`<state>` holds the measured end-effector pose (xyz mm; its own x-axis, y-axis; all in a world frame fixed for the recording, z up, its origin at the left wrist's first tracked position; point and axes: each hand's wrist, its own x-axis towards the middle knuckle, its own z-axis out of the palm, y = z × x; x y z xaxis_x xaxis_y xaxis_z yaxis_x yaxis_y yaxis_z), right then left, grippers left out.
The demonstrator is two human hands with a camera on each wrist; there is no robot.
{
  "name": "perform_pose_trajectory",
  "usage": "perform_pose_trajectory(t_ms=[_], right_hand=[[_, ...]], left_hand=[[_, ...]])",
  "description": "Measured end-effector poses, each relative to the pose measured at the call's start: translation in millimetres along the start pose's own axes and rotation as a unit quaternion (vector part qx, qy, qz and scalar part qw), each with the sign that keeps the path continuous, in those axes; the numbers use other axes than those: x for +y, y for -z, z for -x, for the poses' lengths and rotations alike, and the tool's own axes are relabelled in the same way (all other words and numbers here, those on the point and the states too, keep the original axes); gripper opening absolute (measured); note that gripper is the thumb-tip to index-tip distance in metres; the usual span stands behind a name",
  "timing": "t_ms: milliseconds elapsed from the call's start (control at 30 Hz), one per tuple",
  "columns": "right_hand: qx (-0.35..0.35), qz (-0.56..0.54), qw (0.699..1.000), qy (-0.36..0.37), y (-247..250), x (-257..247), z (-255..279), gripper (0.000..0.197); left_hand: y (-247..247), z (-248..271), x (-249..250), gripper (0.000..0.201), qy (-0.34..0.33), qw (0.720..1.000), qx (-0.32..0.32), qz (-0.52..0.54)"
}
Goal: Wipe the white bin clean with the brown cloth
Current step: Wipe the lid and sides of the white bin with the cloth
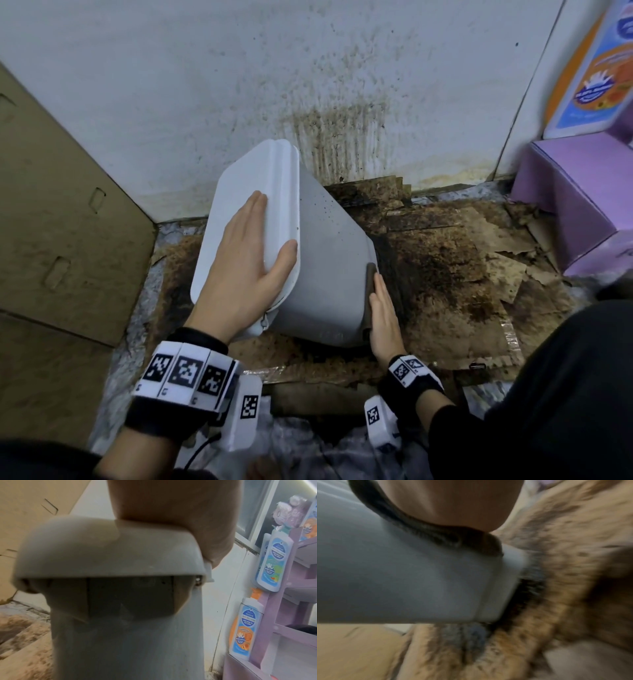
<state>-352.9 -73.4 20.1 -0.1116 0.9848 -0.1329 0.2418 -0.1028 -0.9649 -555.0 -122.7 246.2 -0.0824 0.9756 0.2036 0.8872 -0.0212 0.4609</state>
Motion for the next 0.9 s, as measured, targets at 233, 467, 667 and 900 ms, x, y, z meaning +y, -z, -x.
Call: perform_pose_trajectory(t_ms=[233, 467, 667, 900], right_hand=[[0.025, -0.023, 0.997, -0.071, -3.3, 0.7, -3.3, 0.051], [0.056, -0.037, 0.998, -0.022, -22.5, -63.0, 12.3, 0.065], [-0.038, -0.043, 0.989, 0.139, -37.9, -133.7, 28.3, 0.058], [-0.009, 0.004, 0.983, 0.184, -23.2, -76.8, 11.0, 0.055]], left_hand=[[-0.4, -0.6, 1.9, 0.078, -0.001, 1.0, -0.001, -0.005], [-2.8, -3.2, 5.2, 0.078, -0.004, 1.0, 0.0, -0.014], [-2.6, -2.6, 1.4, 0.079, -0.003, 1.0, 0.001, -0.012], [-3.1, -1.6, 1.0, 0.079, -0.004, 1.0, 0.001, -0.002]])
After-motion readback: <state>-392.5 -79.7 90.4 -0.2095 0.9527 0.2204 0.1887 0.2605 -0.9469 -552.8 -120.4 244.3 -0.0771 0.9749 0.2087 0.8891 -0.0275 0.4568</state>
